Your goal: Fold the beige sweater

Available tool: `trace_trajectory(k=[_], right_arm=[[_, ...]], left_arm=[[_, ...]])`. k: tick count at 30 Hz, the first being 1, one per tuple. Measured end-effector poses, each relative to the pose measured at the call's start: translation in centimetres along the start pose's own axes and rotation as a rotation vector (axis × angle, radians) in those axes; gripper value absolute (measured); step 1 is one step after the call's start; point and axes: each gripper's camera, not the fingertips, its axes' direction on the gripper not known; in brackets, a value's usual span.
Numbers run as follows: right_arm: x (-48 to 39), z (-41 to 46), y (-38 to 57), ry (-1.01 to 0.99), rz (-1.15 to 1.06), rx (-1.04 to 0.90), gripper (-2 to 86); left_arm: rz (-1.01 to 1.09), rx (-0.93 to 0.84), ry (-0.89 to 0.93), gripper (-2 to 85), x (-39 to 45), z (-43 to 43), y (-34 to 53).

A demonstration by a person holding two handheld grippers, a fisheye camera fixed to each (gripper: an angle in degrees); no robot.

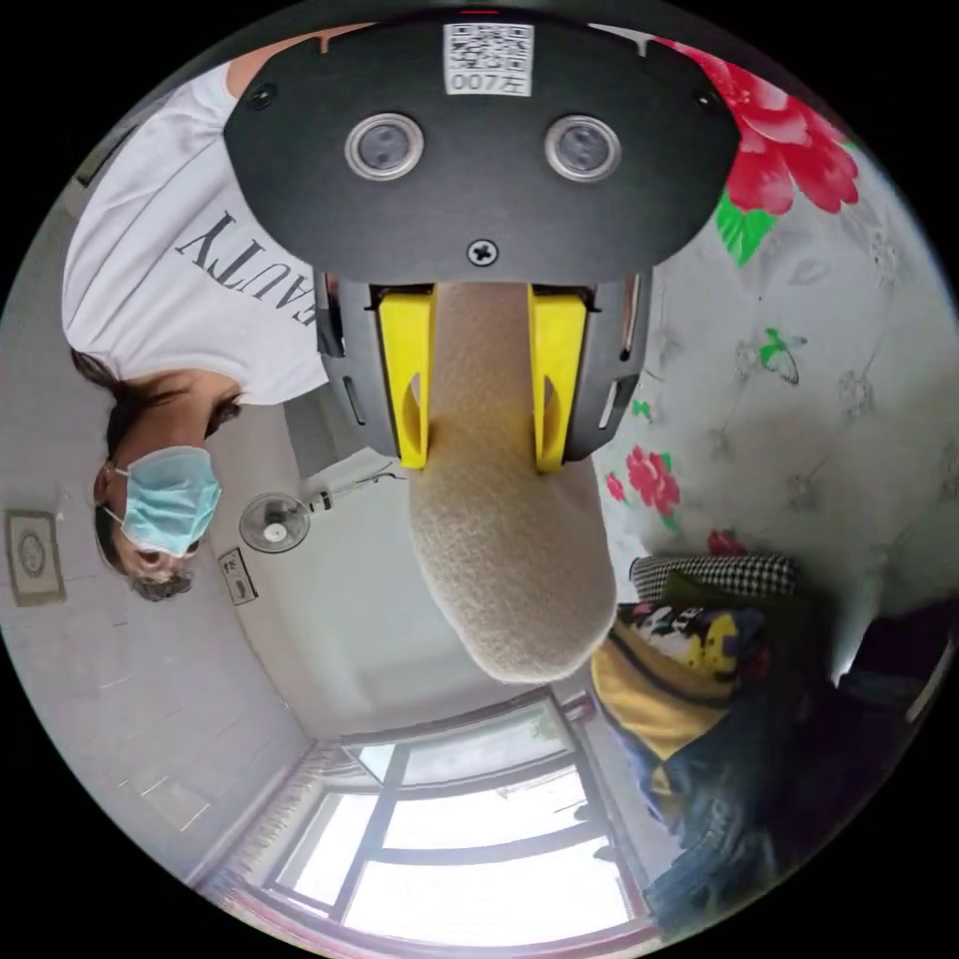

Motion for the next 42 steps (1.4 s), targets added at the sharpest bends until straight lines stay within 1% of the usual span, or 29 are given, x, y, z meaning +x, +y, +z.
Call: trace_trajectory(k=[2, 3, 5, 6, 7, 8, 9, 10, 11, 12, 14, 15, 17, 18, 19, 20, 21, 23, 26, 28, 30, 31, 32, 34, 36, 38, 39, 41, 42], right_arm=[[-5.0, 3.1, -4.8, 0.000, -0.157, -0.033, 10.4], [-6.2, 3.9, -6.0, 0.019, -0.194, -0.038, 10.4], [-8.9, 7.3, -11.2, 0.105, -0.295, -0.020, 10.6], [-9.1, 8.0, -12.4, 0.127, -0.308, -0.001, 10.7], [-9.0, 9.4, -14.7, 0.226, -0.321, 0.048, 10.8], [-8.2, 10.8, -16.5, 0.377, -0.330, 0.096, 11.0], [-7.6, 11.4, -17.1, 0.456, -0.334, 0.117, 11.0], [-5.9, 12.7, -17.7, 0.606, -0.338, 0.140, 11.0], [-3.7, 13.8, -17.3, 0.712, -0.314, 0.143, 11.0], [-2.5, 14.2, -16.6, 0.736, -0.299, 0.142, 10.9], [2.1, 15.1, -11.3, 0.713, -0.299, 0.106, 10.0], [3.0, 14.9, -9.5, 0.709, -0.300, 0.120, 9.7], [7.2, 14.5, -2.2, 0.770, -0.196, -0.012, 8.6], [7.9, 14.3, -0.2, 0.793, -0.176, -0.033, 8.4], [9.0, 13.8, 4.0, 0.859, -0.129, -0.065, 7.9], [9.9, 13.7, 7.7, 0.942, -0.064, -0.140, 7.4], [10.2, 13.9, 9.4, 0.991, -0.037, -0.192, 7.2], [10.8, 15.5, 15.6, 1.204, 0.027, -0.421, 6.1], [10.7, 19.0, 21.2, 1.328, -0.004, -0.619, 4.9], [11.4, 21.8, 23.5, 1.329, -0.025, -0.697, 4.1], [13.5, 24.4, 25.5, 1.333, 0.028, -0.761, 3.1], [13.1, 25.9, 26.1, 1.411, -0.060, -0.643, 2.1], [13.8, 27.4, 26.8, 1.478, -0.076, -0.613, 1.3], [14.2, 29.2, 27.6, 1.532, -0.139, -0.593, 0.7], [14.8, 30.2, 28.2, 1.550, -0.136, -0.544, 0.4], [15.3, 30.4, 28.5, 1.512, -0.076, -0.390, 0.4], [15.5, 30.3, 28.5, 1.495, -0.048, -0.352, 0.4], [16.1, 29.7, 28.2, 1.384, 0.074, -0.193, 0.6], [16.3, 29.4, 28.3, 1.357, 0.106, -0.150, 0.7]], left_arm=[[0.133, -0.013, -0.009, 14.3, 2.3, -0.1, -7.0], [0.162, -0.021, -0.031, 14.3, 2.7, 0.0, -8.9], [0.217, -0.017, -0.169, 14.3, 3.2, -0.1, -16.3], [0.226, -0.001, -0.220, 14.2, 3.1, -0.2, -17.8], [0.251, 0.030, -0.354, 13.9, 2.6, -0.2, -20.2], [0.245, 0.054, -0.518, 13.5, 1.5, -0.2, -21.5], [0.234, 0.064, -0.595, 13.4, 0.9, -0.1, -21.7], [0.228, 0.079, -0.702, 13.4, -0.5, 0.5, -21.0], [0.228, 0.069, -0.759, 13.2, -2.4, 1.6, -18.8], [0.231, 0.050, -0.780, 13.2, -3.4, 2.4, -17.3], [0.226, -0.101, -0.904, 11.6, -9.1, 6.4, -9.0], [0.221, -0.150, -0.953, 10.8, -10.6, 7.4, -6.5], [0.162, -0.368, -1.154, 6.0, -17.0, 11.2, 4.9], [0.135, -0.420, -1.186, 5.2, -18.4, 11.9, 7.8], [0.104, -0.534, -1.212, 3.7, -20.5, 13.3, 13.4], [0.084, -0.623, -1.226, 1.5, -21.7, 14.4, 18.6], [0.078, -0.656, -1.231, 0.3, -21.9, 14.8, 20.9], [0.144, -0.711, -1.245, -0.5, -20.5, 16.3, 27.4], [0.140, -0.835, -1.212, -0.9, -20.0, 18.7, 31.4], [0.168, -0.850, -1.184, -0.9, -19.7, 20.1, 32.9], [0.176, -0.892, -1.159, -1.0, -20.4, 21.7, 34.4], [0.170, -0.921, -1.171, -1.0, -21.2, 22.8, 35.3], [0.158, -0.943, -1.171, -1.0, -22.1, 23.7, 36.3], [0.118, -0.969, -1.161, -1.0, -23.9, 24.7, 37.9], [0.163, -0.929, -1.177, -1.0, -24.2, 24.8, 38.8], [0.211, -0.914, -1.185, -1.0, -25.1, 25.0, 39.5], [0.225, -0.917, -1.186, -1.0, -25.3, 25.1, 39.6], [0.287, -0.948, -1.196, -1.0, -26.3, 25.9, 39.9], [0.295, -0.957, -1.199, -1.0, -26.5, 26.1, 39.9]])
